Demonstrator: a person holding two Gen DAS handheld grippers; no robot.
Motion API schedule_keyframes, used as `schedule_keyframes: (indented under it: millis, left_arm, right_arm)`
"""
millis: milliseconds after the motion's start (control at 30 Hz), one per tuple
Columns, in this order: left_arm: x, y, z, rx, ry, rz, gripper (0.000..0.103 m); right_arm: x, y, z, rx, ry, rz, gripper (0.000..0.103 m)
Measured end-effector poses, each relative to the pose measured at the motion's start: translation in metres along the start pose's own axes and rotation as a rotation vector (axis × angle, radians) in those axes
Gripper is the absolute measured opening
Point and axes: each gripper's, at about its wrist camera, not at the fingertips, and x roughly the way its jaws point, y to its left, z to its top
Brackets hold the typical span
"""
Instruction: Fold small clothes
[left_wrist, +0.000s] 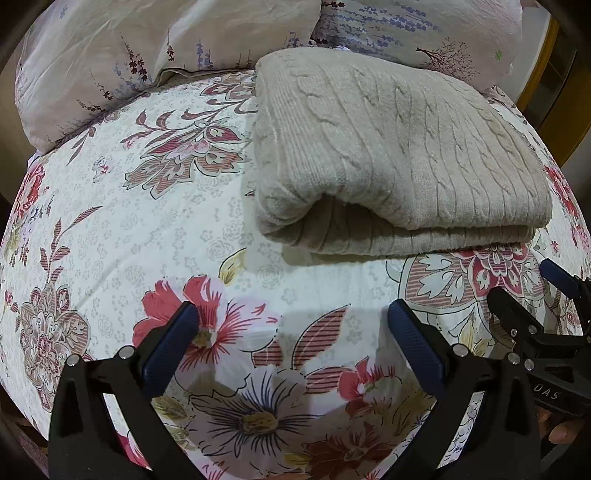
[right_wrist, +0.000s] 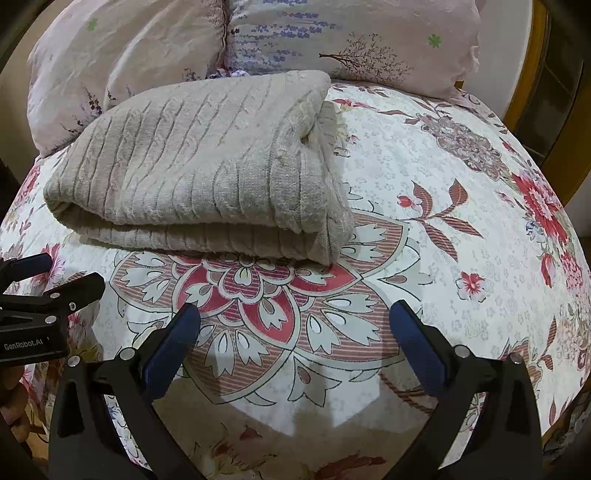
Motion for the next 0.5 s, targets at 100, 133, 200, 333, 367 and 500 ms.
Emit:
schedule_keyframes:
  millis: [100,133,200,333,367,500]
  left_arm:
    - [0.0001,0.0002,0.0002,0.000,0.000,0.000,0.101]
    - [0.0001,0.0002,-0.0001,0.000,0.000,0.000,0.101]
    - [0.0001,0.0003,0.0000,0.000,0.000,0.000,0.101]
    - [0.0001,0.0002,-0.0001,-0.001,0.000,0.001,0.101]
    - [0.0002,0.0003,0.0000,-0.001,0.000,0.001,0.101]
    - [0.0002,0.0002,-0.0001,-0.002,0.000,0.001,0.101]
  right_arm:
    - [-0.0006,0.0002,-0.0016,0.001,-0.014,-0.001,0.102]
    - [-0.0009,0.0002,-0.0021,0.001,-0.018,-0.002,0.102]
    - [-0.0014,0.0006,-0.0026,0.002,-0.022,-0.002,0.102]
    - [-0.0012,0.0004,-0.0028,0.002,-0.020,-0.002,0.102]
    - [-0.0012,0.0005,-0.0029,0.002,-0.021,-0.002,0.102]
    - [-0.0011,0.0004,-0.0028,0.002,-0.020,-0.002,0.102]
